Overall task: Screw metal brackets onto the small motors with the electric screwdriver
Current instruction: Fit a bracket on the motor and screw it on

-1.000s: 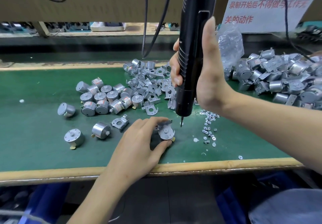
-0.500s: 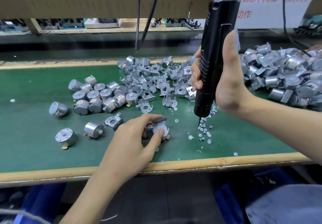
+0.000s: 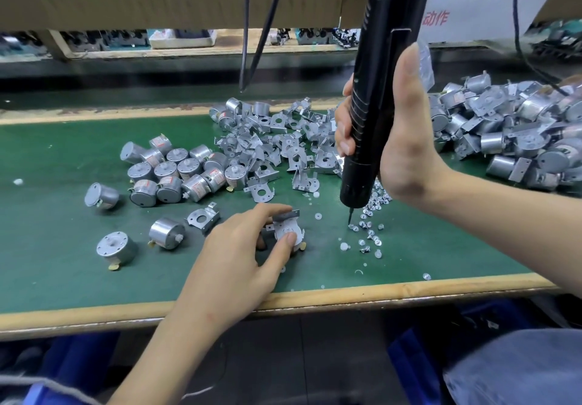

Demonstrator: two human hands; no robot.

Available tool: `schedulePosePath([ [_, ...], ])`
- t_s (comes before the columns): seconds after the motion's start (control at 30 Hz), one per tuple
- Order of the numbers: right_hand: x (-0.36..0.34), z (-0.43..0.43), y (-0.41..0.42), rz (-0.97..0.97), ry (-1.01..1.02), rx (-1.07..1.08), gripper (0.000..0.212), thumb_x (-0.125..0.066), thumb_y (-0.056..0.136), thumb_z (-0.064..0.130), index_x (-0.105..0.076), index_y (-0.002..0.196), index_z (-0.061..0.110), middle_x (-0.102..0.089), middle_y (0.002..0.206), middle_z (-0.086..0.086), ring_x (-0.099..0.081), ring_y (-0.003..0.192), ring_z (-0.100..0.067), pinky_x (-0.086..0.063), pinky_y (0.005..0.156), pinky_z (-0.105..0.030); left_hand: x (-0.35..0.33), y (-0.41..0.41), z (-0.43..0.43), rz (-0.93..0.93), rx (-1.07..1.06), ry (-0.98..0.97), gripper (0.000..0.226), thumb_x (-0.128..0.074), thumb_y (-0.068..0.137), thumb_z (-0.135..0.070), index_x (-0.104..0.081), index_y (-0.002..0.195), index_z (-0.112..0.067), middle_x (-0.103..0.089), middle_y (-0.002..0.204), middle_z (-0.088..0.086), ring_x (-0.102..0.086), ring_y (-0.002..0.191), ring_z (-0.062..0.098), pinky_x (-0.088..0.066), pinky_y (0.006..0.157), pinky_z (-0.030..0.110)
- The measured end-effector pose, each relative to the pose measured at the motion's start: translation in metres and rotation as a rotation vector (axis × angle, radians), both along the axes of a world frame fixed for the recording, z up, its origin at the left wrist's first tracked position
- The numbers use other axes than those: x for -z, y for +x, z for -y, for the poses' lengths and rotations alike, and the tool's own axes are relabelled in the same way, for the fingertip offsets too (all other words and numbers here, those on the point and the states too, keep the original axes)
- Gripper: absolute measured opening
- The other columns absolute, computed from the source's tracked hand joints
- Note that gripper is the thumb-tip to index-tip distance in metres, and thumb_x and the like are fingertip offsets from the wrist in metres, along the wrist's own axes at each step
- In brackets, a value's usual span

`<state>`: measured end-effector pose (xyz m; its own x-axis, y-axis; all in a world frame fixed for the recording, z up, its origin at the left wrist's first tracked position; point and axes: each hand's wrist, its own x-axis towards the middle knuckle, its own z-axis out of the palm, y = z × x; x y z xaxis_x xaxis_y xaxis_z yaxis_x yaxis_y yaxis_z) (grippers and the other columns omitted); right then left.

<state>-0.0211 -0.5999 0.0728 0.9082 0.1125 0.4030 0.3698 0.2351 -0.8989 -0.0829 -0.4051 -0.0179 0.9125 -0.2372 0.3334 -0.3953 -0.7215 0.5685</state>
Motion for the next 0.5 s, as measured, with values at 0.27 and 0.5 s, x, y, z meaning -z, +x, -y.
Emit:
schedulePosePath([
  [0.27, -0.001, -0.013, -0.001, 0.027, 0.003, -0.009, 0.076, -0.046, 0.067, 0.078, -0.049, 0.091, 0.006, -0.051, 0.059, -0.006, -0.045, 0.047, -0.022, -0.038, 0.052, -0.033, 0.000, 0.000, 0.000, -0.007, -0.002, 0.003, 0.034, -0.055, 0.088, -0.046, -0.058, 0.121, -0.039, -0.061, 0.095, -0.028, -0.057, 0.079, 0.003, -0.041, 0.074, 0.012],
  [0.5, -0.001, -0.016, 0.000, 0.003, 0.011, -0.031, 0.081, -0.050, 0.063, 0.082, -0.048, 0.092, 0.006, -0.051, 0.060, -0.004, -0.046, 0.048, -0.021, -0.040, 0.052, -0.032, -0.001, 0.000, 0.001, 0.012, 0.004, 0.004, 0.033, -0.055, 0.088, -0.046, -0.059, 0.121, -0.039, -0.058, 0.093, -0.032, -0.058, 0.080, 0.004, -0.044, 0.077, 0.019],
])
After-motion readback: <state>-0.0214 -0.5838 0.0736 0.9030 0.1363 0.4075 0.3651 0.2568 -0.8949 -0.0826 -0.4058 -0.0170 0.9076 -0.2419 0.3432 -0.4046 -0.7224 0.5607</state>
